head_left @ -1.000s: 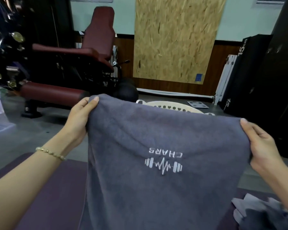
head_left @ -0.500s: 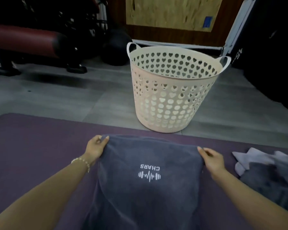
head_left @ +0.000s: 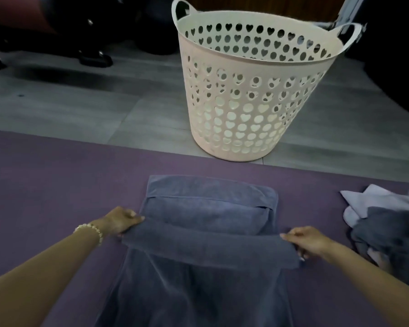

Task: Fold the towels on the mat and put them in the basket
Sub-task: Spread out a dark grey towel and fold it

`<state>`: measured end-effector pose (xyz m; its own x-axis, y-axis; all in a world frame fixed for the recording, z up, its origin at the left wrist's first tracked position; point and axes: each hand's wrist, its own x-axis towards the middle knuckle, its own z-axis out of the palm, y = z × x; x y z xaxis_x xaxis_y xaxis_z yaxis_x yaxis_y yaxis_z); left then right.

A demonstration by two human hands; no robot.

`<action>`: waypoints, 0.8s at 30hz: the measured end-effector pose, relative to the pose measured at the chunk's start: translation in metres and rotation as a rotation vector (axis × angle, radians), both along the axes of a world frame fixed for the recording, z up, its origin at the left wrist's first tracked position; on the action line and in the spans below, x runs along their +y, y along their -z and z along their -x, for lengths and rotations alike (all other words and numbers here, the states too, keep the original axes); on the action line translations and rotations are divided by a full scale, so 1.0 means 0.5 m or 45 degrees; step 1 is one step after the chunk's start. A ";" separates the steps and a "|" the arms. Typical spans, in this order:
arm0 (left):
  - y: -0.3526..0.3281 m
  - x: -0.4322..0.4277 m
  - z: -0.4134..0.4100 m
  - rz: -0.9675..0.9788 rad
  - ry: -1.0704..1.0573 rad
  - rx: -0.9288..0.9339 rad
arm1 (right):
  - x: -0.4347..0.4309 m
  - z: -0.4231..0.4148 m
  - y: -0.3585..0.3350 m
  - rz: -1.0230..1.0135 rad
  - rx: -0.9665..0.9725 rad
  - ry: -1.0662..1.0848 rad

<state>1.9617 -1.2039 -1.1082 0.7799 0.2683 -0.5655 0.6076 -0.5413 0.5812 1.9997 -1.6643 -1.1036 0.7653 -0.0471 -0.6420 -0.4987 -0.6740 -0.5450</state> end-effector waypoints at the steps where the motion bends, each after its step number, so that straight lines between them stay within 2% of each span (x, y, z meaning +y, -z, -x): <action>1: 0.005 -0.001 -0.004 -0.013 -0.024 -0.018 | 0.000 -0.007 0.004 0.057 -0.030 0.009; 3: 0.008 -0.009 -0.025 -0.121 -0.128 -0.172 | 0.007 -0.034 0.011 0.126 -0.262 0.153; 5: 0.010 -0.023 -0.057 -0.153 -0.177 -0.241 | 0.027 -0.068 0.004 -0.054 -0.400 0.358; 7: 0.008 -0.044 -0.087 -0.080 -0.183 -0.192 | 0.053 -0.098 0.003 -0.334 -0.261 0.509; 9: 0.028 -0.053 -0.116 0.003 -0.281 -0.166 | 0.074 -0.128 0.024 -0.428 -0.120 0.615; 12: 0.053 -0.057 -0.140 -0.014 -0.415 -0.210 | 0.095 -0.160 0.072 -0.312 -0.144 0.761; 16: 0.058 -0.046 -0.154 -0.087 -0.489 -0.388 | 0.088 -0.174 0.099 -0.186 -0.441 0.717; 22: 0.078 -0.021 -0.154 -0.072 -0.454 -0.377 | 0.057 -0.169 0.123 -0.140 -0.509 0.743; 24: 0.080 -0.017 -0.143 -0.181 -0.323 -0.502 | 0.051 -0.156 0.109 -0.029 -0.615 0.643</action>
<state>2.0332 -1.2124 -1.1482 0.8271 0.5309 -0.1845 0.4794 -0.4949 0.7247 2.0777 -1.6389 -1.1578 0.8533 -0.4629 -0.2400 -0.4460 -0.4096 -0.7958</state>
